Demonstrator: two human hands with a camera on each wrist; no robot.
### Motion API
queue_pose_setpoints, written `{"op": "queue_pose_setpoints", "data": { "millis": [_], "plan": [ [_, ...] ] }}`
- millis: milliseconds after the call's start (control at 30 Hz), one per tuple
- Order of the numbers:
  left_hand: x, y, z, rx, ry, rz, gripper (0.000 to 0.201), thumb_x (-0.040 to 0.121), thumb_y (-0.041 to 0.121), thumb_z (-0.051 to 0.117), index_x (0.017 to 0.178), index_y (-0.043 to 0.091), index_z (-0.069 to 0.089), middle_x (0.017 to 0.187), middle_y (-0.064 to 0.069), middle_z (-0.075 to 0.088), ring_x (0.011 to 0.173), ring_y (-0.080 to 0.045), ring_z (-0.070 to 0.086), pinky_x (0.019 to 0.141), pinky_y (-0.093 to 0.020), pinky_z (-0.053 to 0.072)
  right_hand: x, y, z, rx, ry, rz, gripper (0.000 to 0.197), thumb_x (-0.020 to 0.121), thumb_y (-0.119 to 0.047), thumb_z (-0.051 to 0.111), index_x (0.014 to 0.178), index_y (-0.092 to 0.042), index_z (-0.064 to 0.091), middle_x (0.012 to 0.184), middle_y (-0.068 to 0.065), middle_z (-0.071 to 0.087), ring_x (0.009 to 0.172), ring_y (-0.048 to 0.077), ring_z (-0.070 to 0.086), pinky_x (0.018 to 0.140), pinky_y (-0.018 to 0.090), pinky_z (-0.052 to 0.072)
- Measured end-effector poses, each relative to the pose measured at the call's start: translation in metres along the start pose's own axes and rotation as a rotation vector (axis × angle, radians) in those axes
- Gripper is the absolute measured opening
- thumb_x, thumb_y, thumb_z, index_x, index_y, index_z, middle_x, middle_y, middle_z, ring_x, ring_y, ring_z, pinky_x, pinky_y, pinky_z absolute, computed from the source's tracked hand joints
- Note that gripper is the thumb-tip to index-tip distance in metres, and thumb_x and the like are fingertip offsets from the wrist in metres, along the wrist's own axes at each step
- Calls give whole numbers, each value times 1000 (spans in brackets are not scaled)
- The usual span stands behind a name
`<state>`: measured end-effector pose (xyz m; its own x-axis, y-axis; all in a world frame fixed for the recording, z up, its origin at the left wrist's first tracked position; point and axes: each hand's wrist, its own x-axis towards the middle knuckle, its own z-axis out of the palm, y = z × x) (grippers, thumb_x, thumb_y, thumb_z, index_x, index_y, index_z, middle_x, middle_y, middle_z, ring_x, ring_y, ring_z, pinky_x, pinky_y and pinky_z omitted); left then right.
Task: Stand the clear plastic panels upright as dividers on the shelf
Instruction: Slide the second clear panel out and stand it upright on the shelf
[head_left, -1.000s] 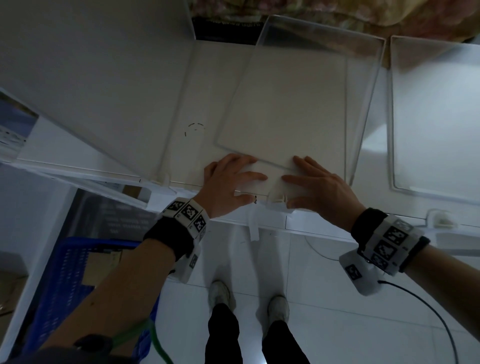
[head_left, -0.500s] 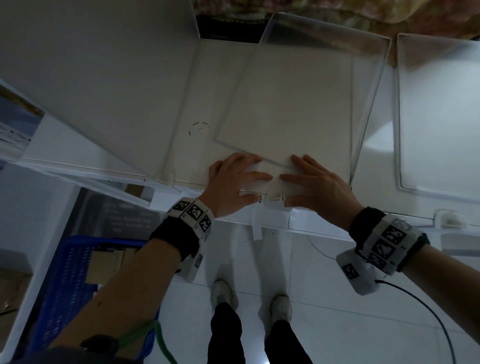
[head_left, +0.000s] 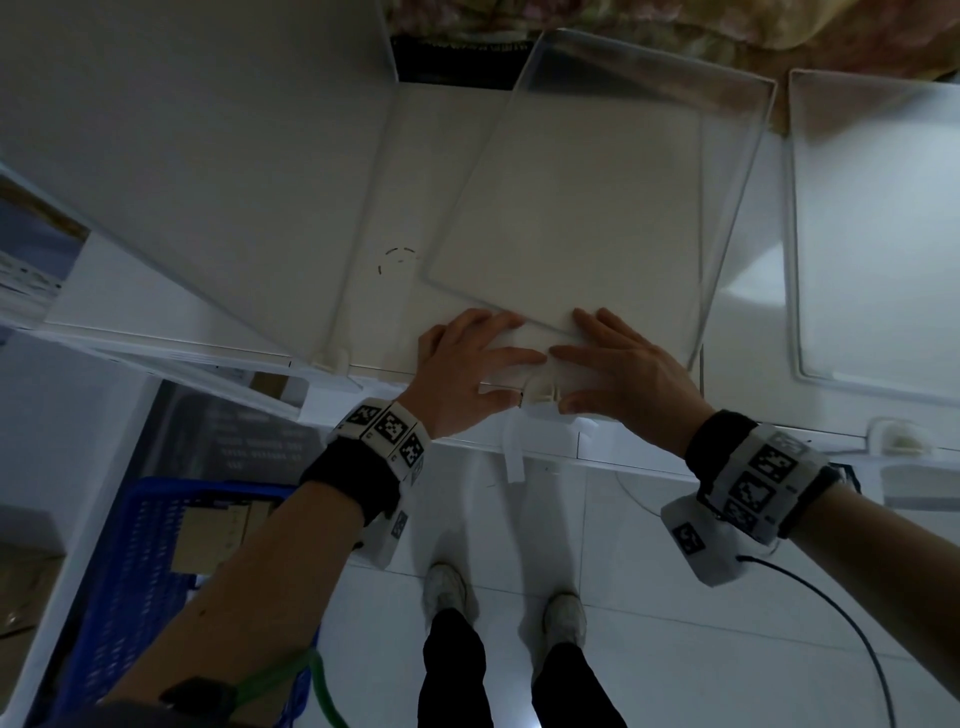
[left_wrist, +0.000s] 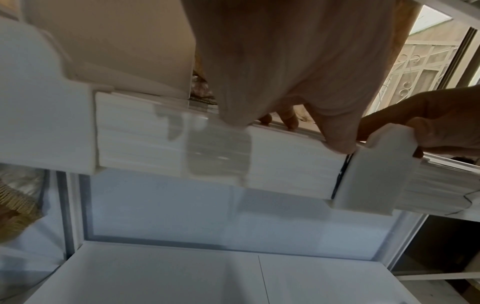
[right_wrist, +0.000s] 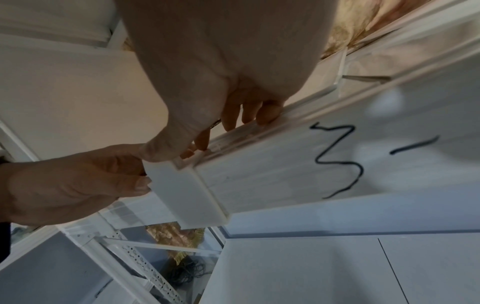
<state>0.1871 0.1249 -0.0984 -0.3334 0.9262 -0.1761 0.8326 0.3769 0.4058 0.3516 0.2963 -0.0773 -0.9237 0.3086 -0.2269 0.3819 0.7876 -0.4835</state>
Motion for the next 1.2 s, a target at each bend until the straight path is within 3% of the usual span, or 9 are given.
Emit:
{"op": "queue_pose_setpoints", "data": {
  "millis": [333, 533, 667, 733, 833, 933, 1000, 1100, 1200],
  "plan": [
    [0, -1, -2, 23, -20, -1, 59, 70, 65, 32, 127, 57, 46, 152, 20, 25, 141, -14, 16, 108, -40, 11, 2, -4, -1, -30, -45, 15, 72, 76, -60, 59, 140, -37, 41, 160, -5, 19, 149, 19, 13, 115, 43, 29],
    [0, 5, -10, -33, -68, -11, 49, 81, 52, 55, 130, 54, 45, 153, 19, 25, 143, -13, 15, 113, -43, 12, -3, -7, -10, -62, -83, 18, 76, 78, -59, 61, 144, -31, 36, 159, -3, 22, 147, 21, 17, 119, 41, 23],
    [-5, 7, -16, -279, -87, -51, 47, 79, 47, 56, 126, 41, 53, 153, 14, 31, 145, -10, 14, 116, -38, 7, -1, -10, -26, -129, 97, 41, 70, 81, -63, 54, 142, -31, 40, 147, -2, 46, 132, 26, 40, 109, 39, 33],
    [-8, 6, -21, -502, -49, -107, 36, 87, 33, 63, 122, 35, 57, 146, 12, 42, 143, -8, 22, 118, -37, 15, 1, -4, -28, -235, 74, 117, 77, 82, -67, 50, 146, -30, 30, 154, 2, 34, 140, 29, 29, 114, 44, 27],
    [-14, 7, -33, -779, 56, -230, 28, 92, 13, 59, 119, 21, 63, 124, 8, 57, 125, -12, 49, 103, -27, 39, -1, 9, -25, -296, -60, 225, 89, 79, -73, 45, 150, -32, 11, 162, 4, 5, 148, 32, 3, 119, 47, 12],
    [-17, 9, -41, -926, 160, -329, 25, 93, 9, 55, 113, 18, 66, 113, 3, 65, 105, -12, 59, 84, -16, 45, -1, 15, -25, -316, -36, 217, 80, 84, -70, 39, 149, -31, 14, 161, 6, 10, 146, 33, 13, 119, 45, 17],
    [-17, 9, -43, -984, 196, -374, 23, 93, 11, 55, 111, 16, 69, 113, 2, 68, 106, -12, 60, 86, -16, 45, 2, 15, -27, -397, -3, 178, 74, 85, -66, 29, 146, -24, 27, 154, 11, 28, 135, 35, 35, 110, 46, 34],
    [-16, 10, -43, -1029, 246, -425, 23, 92, 13, 56, 110, 14, 70, 114, -1, 69, 108, -16, 61, 94, -25, 47, 6, 16, -26, -480, -105, 154, 67, 86, -55, 25, 135, -14, 43, 132, 19, 53, 101, 40, 60, 76, 47, 56],
    [-12, 9, -43, -999, 297, -489, 26, 91, 16, 56, 114, 17, 68, 118, -3, 67, 109, -19, 61, 101, -38, 47, 5, 9, -25, -641, -76, 104, 58, 90, -42, 21, 137, -12, 39, 111, 19, 60, 78, 34, 63, 54, 39, 55]
  ]
}}
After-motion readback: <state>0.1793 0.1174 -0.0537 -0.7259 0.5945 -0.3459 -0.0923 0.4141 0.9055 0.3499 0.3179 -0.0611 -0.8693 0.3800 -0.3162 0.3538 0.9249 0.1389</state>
